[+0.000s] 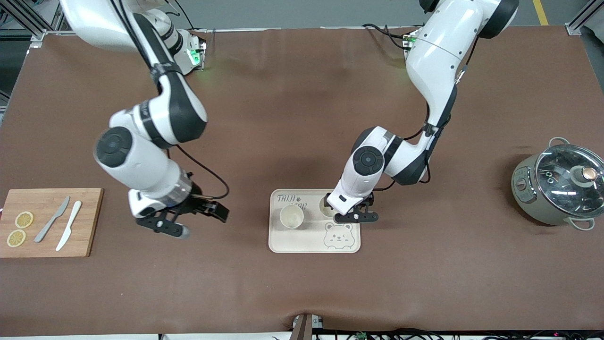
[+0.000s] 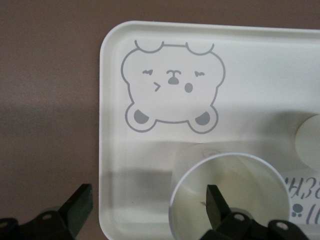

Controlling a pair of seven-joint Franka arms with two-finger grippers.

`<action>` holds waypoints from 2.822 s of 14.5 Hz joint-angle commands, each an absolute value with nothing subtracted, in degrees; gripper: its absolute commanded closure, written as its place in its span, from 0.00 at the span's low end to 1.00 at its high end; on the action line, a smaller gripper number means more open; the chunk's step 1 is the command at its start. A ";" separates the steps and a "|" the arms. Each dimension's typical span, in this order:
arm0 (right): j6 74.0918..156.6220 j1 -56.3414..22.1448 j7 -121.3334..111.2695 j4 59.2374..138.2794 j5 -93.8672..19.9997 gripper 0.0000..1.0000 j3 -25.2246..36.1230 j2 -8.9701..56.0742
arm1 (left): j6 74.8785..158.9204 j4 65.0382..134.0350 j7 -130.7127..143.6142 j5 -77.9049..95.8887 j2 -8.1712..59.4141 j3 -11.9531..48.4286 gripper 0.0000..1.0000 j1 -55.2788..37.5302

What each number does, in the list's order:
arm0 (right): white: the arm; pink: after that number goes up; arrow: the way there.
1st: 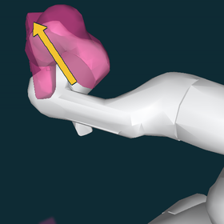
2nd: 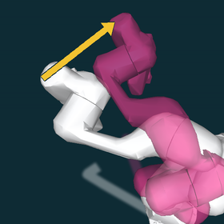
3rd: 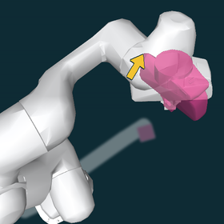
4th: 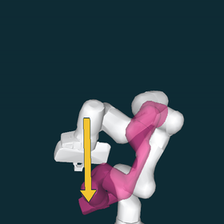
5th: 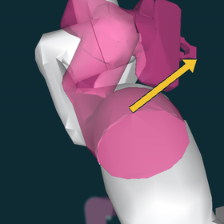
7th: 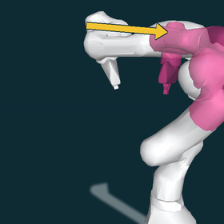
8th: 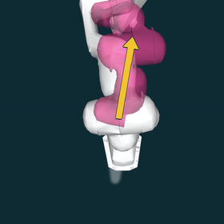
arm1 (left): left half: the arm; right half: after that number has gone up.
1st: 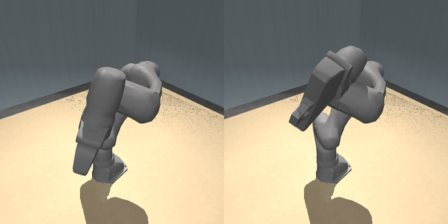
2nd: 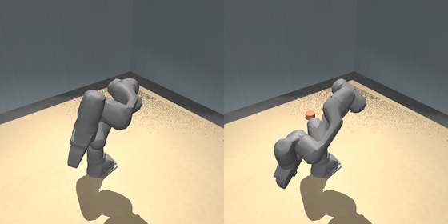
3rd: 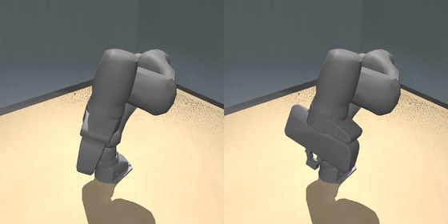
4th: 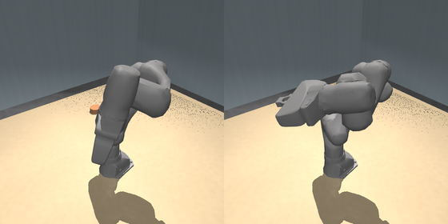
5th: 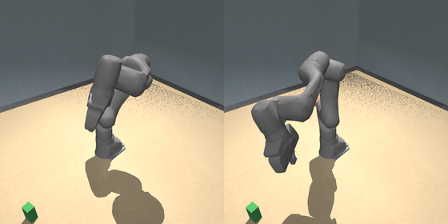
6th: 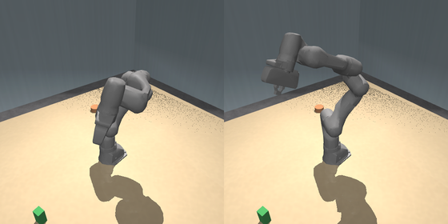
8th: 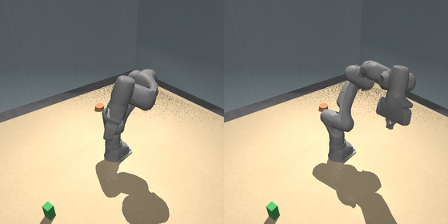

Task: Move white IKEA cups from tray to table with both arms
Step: 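Grasp the other white cup with the right gripper while the left lifts, then carry the cup off the tray with the left gripper toward the pot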

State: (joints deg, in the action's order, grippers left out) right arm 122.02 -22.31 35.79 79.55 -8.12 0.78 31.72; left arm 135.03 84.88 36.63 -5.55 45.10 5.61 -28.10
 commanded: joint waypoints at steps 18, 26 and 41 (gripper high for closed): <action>126.20 -32.34 39.90 67.41 -2.55 0.00 1.76 47.02 | 126.42 84.73 42.81 -7.65 37.99 5.27 1.00 -28.04; 128.49 -33.05 39.99 67.24 -1.41 0.00 1.76 49.83 | 117.67 101.12 35.26 -7.65 16.73 5.54 1.00 -23.65; 129.64 -34.54 39.99 67.59 -0.88 0.00 1.67 52.47 | 130.06 127.34 18.46 -1.23 -1.41 6.15 1.00 -10.81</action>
